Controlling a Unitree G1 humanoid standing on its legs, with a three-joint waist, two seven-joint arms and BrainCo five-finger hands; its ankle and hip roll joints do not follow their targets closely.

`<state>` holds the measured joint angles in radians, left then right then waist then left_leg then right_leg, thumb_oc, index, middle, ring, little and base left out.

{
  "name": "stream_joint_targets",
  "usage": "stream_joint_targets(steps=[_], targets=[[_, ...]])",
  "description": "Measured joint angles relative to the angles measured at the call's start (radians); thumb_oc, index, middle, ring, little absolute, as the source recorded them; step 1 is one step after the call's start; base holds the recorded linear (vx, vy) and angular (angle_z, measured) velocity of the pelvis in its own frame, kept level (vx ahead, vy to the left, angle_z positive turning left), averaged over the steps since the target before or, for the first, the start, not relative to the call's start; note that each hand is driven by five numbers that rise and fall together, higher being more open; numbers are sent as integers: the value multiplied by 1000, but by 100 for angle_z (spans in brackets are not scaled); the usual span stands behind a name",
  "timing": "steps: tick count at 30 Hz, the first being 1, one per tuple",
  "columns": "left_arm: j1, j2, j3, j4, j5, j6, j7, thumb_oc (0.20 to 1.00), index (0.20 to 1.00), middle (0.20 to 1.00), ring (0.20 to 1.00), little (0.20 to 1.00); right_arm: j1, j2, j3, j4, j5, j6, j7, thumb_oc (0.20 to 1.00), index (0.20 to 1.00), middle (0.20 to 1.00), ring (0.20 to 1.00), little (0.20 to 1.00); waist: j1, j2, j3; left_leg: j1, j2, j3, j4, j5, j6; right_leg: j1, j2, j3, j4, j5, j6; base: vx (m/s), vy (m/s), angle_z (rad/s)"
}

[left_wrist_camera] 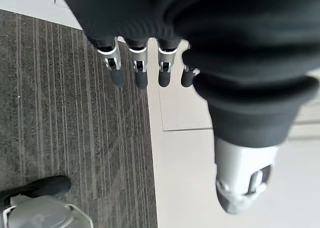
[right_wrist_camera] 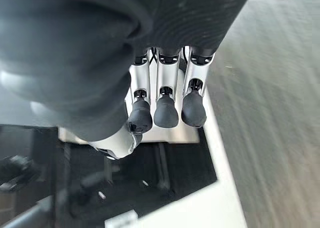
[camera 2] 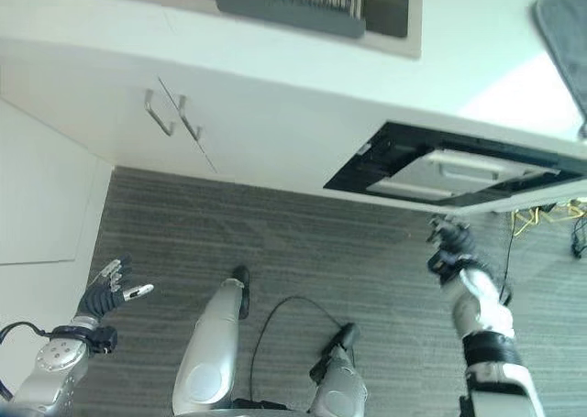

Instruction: Place the dishes in the dishwasher.

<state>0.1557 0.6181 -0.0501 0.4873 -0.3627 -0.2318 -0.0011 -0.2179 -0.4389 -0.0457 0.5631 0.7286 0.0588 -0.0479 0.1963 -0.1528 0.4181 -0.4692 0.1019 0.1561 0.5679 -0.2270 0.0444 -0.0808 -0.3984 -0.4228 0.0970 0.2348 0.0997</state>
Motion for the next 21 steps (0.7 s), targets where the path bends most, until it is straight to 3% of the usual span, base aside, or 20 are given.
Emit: stream_joint_targets(steps=[1, 2, 3, 4, 6, 8, 10, 11, 12, 13, 16, 18, 19, 21], targets=[[-10, -12, -11, 42, 1, 0, 2, 1000, 1000, 1000, 1000, 1000, 14, 31, 24, 16, -19, -13, 7, 200, 200, 200, 200, 200, -2, -3, -7, 43, -3, 8, -32, 2, 6, -9, -9, 35, 55, -1, 4, 115, 38, -13], [-25, -22, -36, 81, 15, -2, 10, 1000, 1000, 1000, 1000, 1000, 36, 51, 63, 60, -52, -31, 21, 200, 200, 200, 200, 200, -19, -7, -24, 93, -21, -6, -99, 23, 17, -34, -4, 94, 117, -73, 50, 100, -38, 17], [-51, -45, -74, 127, 21, -4, 19, 1000, 1000, 1000, 1000, 1000, 49, 53, 115, 151, -87, -35, 40, 200, 200, 200, 200, 200, -59, 8, -57, 176, -34, -17, -264, 99, 28, -54, 72, 167, 95, -162, 81, 174, -179, 22], [-50, -56, -84, 136, 21, -6, 19, 1000, 1000, 1000, 1000, 1000, 60, 53, 117, 179, -98, -37, 44, 395, 395, 395, 395, 395, -71, 18, -63, 228, -36, -13, -339, 128, 27, -56, 107, 170, 48, -167, 82, 165, -253, 20], [-80, -110, -86, 229, 20, -3, 14, 1000, 1000, 1000, 1000, 1000, 104, 59, 115, 279, -121, -83, 97, 545, 545, 545, 545, 545, -120, 57, -103, 299, -41, -36, -441, 167, -5, -57, 167, 184, -102, -154, 83, 117, -318, 23], [-83, -131, -86, 258, 18, 4, -8, 1000, 1000, 1000, 1000, 1000, 147, 62, 115, 344, -137, -80, 139, 1000, 1000, 1000, 1000, 1000, -138, 64, -118, 343, -40, -39, -479, 186, -14, -72, 162, 187, -144, -101, 69, 112, -327, 30], [-81, -174, -59, 367, 18, 18, -53, 1000, 1000, 1000, 1000, 1000, 176, 93, 118, 469, -152, -89, 188, 1000, 1000, 1000, 1000, 1000, -142, 42, -164, 388, -32, -61, -499, 187, -65, -37, 162, 164, -169, -31, 26, 169, -339, 35], [-71, -192, -48, 409, 17, 27, -78, 1000, 1000, 1000, 1000, 1000, 199, 109, 124, 496, -182, -96, 201, 1000, 1000, 1000, 1000, 1000, -145, 16, -187, 404, -38, -64, -504, 179, -91, -6, 164, 160, -178, -22, 29, 161, -320, 20], [-76, -241, 14, 501, 9, 55, -95, 1000, 1000, 1000, 1000, 1000, 190, 123, 123, 537, -218, -99, 206, 1000, 1000, 1000, 1000, 1000, -136, 35, -204, 442, -9, -62, -520, 177, -123, 31, 193, 158, -185, -76, 36, 98, -196, 6], [-69, -292, 7, 574, 7, 102, -136, 1000, 1000, 1000, 1000, 1000, 204, 119, 136, 550, -252, -92, 219, 1000, 1000, 1000, 1000, 1000, -139, 79, -247, 460, 36, -61, -537, 180, -140, 51, 234, 159, -185, -103, 18, 88, -212, -9], [-43, -372, 3, 627, -15, 164, -232, 1000, 1000, 1000, 1000, 1000, 219, 75, 128, 599, -299, -88, 237, 1000, 1000, 1000, 1000, 1000, -144, 167, -297, 519, 104, -34, -586, 238, -186, 95, 305, 135, -185, -135, -21, 76, -199, 8], [-38, -372, 14, 634, -55, 198, -260, 1000, 1000, 1000, 1000, 1000, 234, 70, 112, 609, -336, -85, 255, 1000, 1000, 1000, 1000, 1000, -147, 178, -306, 526, 126, -30, -589, 250, -194, 108, 324, 130, -191, -159, -21, -5, -60, 24], [-60, -379, 18, 675, -93, 214, -282, 1000, 1000, 1000, 1000, 1000, 258, 59, 106, 641, -374, -90, 275, 1000, 1000, 1000, 1000, 1000, -160, 206, -317, 526, 143, 26, -611, 248, -194, 110, 335, 105, -191, -167, -36, -77, 57, 30], [-93, -381, 13, 703, -95, 231, -287, 1000, 1000, 1000, 1000, 1000, 296, 71, 108, 649, -387, -85, 281, 1000, 1000, 1000, 1000, 1000, -172, 207, -318, 521, 144, 96, -620, 243, -180, 116, 312, 77, -190, -158, -33, -56, 126, 46]])
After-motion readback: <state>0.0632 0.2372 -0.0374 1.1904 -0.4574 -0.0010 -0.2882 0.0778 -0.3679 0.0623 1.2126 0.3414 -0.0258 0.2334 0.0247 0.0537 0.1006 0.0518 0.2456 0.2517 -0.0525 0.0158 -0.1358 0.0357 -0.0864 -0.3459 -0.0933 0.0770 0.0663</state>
